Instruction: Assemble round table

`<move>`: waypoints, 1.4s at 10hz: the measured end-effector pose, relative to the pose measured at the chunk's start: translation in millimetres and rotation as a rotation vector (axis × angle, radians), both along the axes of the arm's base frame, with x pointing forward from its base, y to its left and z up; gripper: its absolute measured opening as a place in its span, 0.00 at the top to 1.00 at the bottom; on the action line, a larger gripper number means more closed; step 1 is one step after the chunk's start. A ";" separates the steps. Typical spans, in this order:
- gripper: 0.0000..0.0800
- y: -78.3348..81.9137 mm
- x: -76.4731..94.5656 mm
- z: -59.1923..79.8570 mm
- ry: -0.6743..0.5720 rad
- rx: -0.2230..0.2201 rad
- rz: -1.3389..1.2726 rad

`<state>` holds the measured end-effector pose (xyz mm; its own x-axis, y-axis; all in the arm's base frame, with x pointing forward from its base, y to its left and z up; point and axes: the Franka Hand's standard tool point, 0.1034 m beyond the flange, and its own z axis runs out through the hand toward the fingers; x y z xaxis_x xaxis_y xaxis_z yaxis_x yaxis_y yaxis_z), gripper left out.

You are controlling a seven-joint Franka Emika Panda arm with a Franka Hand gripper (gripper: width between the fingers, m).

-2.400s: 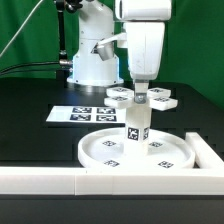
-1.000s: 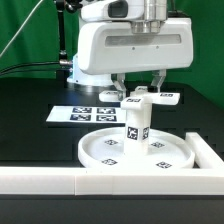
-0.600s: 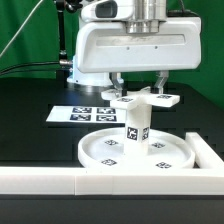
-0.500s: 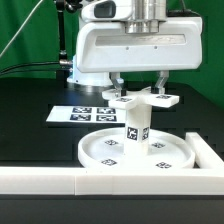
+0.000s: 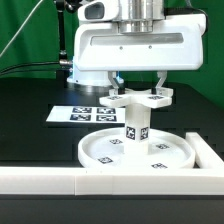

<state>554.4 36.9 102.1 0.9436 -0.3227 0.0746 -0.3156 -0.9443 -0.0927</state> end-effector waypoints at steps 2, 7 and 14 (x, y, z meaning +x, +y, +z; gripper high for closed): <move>0.45 0.5 -0.5 -0.4 0.010 0.025 -0.216; 0.45 1.0 -0.8 -0.3 0.010 0.111 -0.783; 0.45 2.7 0.3 -0.4 0.055 0.192 -1.220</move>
Offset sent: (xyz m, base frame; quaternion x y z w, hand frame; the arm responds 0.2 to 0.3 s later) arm -0.0205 0.0130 -0.0170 -0.0100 0.0316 0.3506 0.9359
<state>554.7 39.7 101.7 0.0179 -0.9947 -0.1016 -0.9878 -0.0019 -0.1557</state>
